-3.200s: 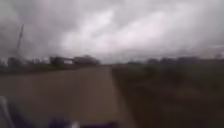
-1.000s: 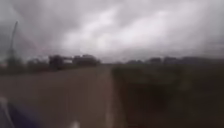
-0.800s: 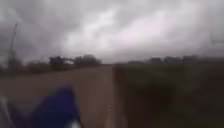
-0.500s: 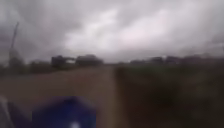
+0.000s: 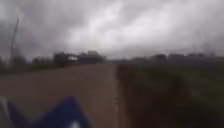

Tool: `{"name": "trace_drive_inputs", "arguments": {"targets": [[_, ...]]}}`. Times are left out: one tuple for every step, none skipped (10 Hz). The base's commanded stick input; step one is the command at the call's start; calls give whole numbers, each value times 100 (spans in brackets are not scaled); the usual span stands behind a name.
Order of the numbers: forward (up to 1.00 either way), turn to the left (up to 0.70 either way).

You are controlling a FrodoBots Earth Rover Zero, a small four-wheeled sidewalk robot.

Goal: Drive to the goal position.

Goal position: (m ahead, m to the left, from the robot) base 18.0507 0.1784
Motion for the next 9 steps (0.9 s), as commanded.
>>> {"name": "trace_drive_inputs", "arguments": {"targets": [[85,34],[85,29],[85,0],[85,0],[85,0],[85,0],[85,0],[85,0],[85,0]]}}
